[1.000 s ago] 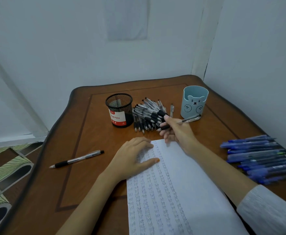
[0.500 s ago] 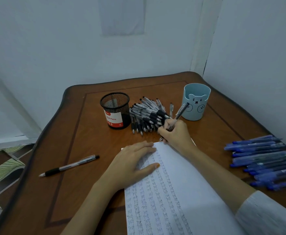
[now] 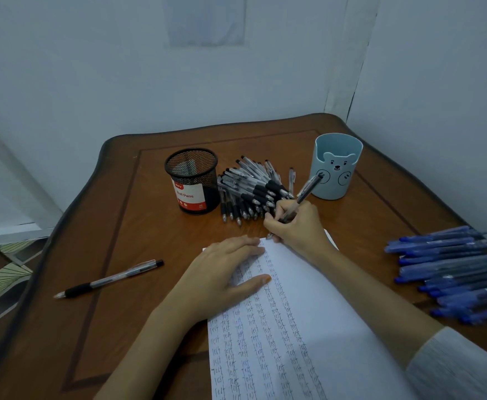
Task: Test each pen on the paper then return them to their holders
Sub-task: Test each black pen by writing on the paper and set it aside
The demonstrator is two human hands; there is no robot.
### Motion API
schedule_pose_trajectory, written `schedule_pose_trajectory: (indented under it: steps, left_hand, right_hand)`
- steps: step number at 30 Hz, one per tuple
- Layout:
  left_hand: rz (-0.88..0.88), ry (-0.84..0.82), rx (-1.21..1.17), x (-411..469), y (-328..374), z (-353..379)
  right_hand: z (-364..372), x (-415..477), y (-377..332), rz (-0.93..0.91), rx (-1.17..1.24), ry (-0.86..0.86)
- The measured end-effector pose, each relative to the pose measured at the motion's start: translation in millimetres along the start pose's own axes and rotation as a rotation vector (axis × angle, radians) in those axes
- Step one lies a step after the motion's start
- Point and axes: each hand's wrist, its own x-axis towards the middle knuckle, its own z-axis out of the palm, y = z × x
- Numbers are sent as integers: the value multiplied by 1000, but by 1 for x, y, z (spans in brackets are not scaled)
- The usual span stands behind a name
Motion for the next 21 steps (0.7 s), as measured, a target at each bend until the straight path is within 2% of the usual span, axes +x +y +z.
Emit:
schedule_pose_trajectory:
  steps: [21]
  left_hand:
    - [-5, -30, 11, 0, 2, -2]
  right_hand:
    - [-3, 1, -1, 32, 34, 39]
